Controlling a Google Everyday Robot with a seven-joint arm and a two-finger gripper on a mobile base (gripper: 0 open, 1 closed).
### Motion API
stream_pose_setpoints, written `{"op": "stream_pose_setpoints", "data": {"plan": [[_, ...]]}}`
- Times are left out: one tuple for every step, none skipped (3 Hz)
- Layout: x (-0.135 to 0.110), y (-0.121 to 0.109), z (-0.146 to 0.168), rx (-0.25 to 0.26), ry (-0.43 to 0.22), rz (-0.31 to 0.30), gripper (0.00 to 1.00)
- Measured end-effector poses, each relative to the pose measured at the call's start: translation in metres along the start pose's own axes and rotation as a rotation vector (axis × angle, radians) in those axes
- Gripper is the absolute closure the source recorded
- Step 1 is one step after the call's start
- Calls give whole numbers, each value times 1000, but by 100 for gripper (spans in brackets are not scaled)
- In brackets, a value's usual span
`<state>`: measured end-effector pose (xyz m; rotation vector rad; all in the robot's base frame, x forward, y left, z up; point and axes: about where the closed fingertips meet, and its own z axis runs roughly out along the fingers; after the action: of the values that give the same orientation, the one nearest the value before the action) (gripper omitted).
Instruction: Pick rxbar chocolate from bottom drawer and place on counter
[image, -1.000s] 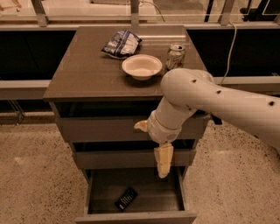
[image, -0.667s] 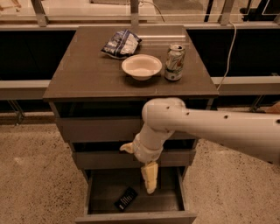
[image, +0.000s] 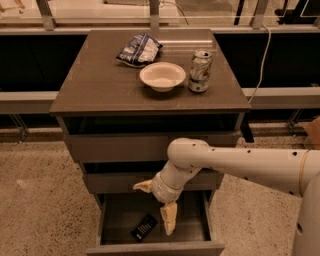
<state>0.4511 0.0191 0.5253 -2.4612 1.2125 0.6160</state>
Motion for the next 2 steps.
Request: {"op": "stream_pose_setpoints", "data": {"plan": [[3,-4,9,-48,33,33,0],[25,-4,51,-91,83,72,0]]}}
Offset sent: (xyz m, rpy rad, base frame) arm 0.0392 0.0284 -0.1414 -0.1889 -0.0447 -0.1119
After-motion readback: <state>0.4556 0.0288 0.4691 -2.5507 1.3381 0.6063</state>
